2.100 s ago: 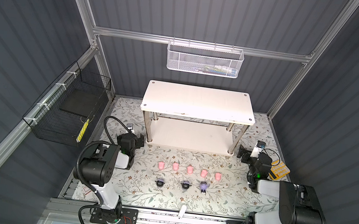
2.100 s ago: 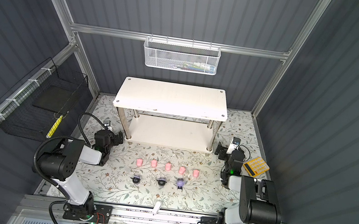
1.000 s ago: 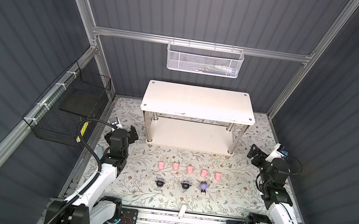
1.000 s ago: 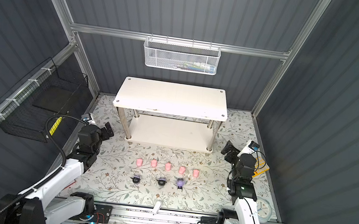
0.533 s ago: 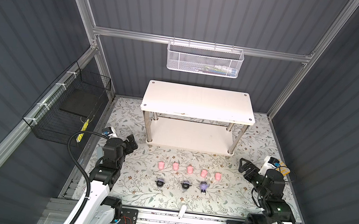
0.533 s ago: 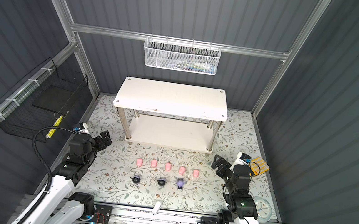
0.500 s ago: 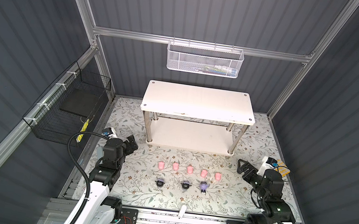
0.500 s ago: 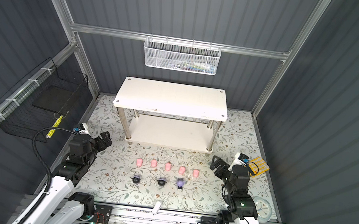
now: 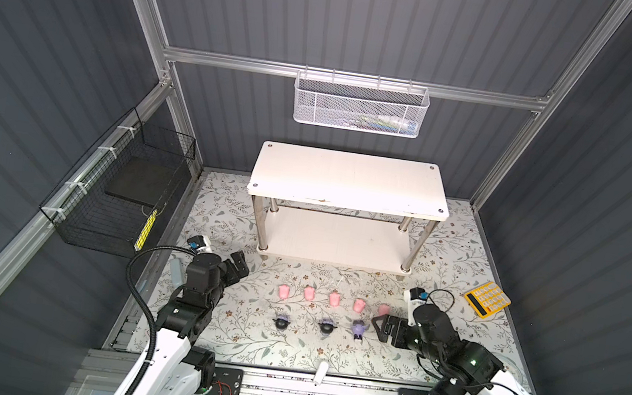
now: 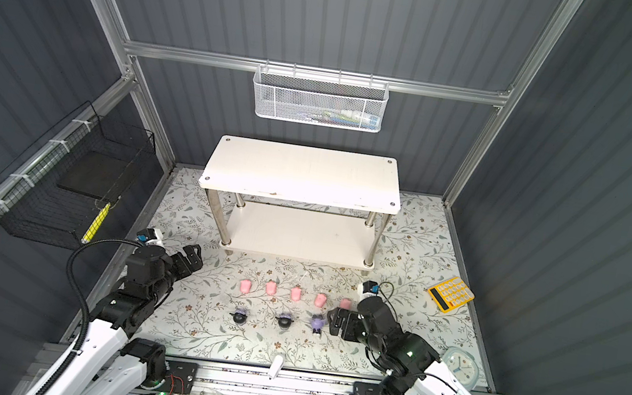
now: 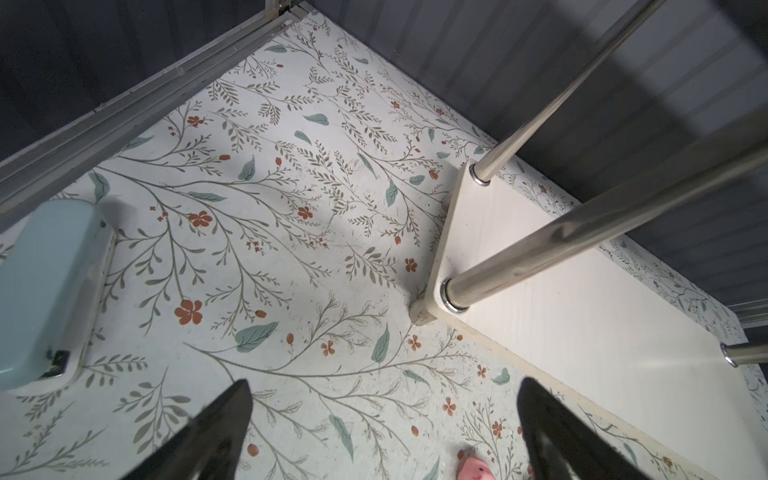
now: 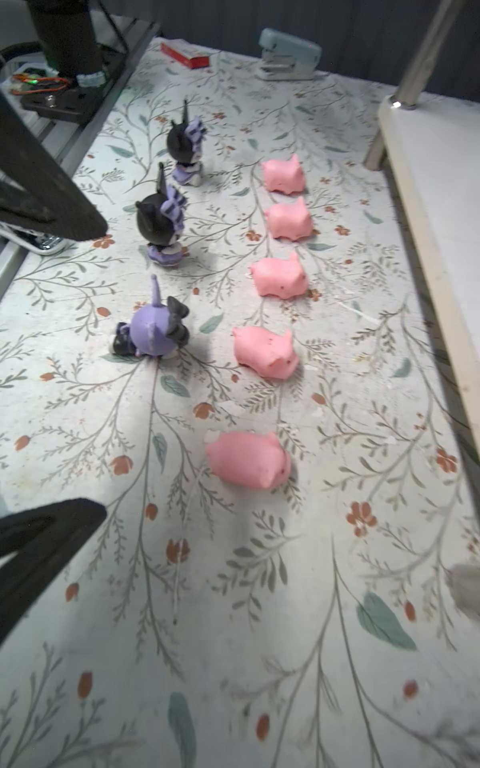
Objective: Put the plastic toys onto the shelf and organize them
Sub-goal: 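Move the right gripper over the purple witch-cat toy nearest the pigs, then close the right gripper on the purple witch-cat toy and lift it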
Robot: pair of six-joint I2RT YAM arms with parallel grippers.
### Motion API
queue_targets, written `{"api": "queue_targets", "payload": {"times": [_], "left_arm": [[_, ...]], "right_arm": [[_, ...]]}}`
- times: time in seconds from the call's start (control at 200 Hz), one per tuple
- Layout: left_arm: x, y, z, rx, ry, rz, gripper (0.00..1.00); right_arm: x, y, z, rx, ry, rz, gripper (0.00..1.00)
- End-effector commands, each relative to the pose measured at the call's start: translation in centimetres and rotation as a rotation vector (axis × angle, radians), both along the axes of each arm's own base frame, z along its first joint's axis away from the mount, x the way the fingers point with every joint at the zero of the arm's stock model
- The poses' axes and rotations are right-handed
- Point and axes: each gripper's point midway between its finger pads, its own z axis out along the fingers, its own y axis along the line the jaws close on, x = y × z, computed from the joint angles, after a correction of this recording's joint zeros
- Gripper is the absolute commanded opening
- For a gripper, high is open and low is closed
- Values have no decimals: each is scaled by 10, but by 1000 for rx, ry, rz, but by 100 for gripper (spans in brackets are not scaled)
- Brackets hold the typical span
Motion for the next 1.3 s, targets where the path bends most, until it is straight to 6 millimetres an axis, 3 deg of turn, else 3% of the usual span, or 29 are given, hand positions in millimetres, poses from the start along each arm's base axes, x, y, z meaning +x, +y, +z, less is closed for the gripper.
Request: {"api": "queue_targets", "payload": {"times": [0.0, 0.35, 0.53, 0.74, 1.296], "left_arm": [[-1, -5, 0, -11, -3, -25, 100], [-1, -6, -1, -8, -2, -32, 100], [-1, -6, -5, -14, 3, -31, 100], [1, -9, -10, -27, 6, -35, 100], [4, -10, -12, -29, 14, -35, 100]], "right_arm": [[-4, 18, 3, -31, -8, 53, 96], [-4, 62, -20, -221, 8, 179, 92], [2, 64, -21, -237, -15, 161, 84], [3, 61, -41, -294, 19, 161, 69], [8, 66, -61, -335, 43, 174, 66]]}}
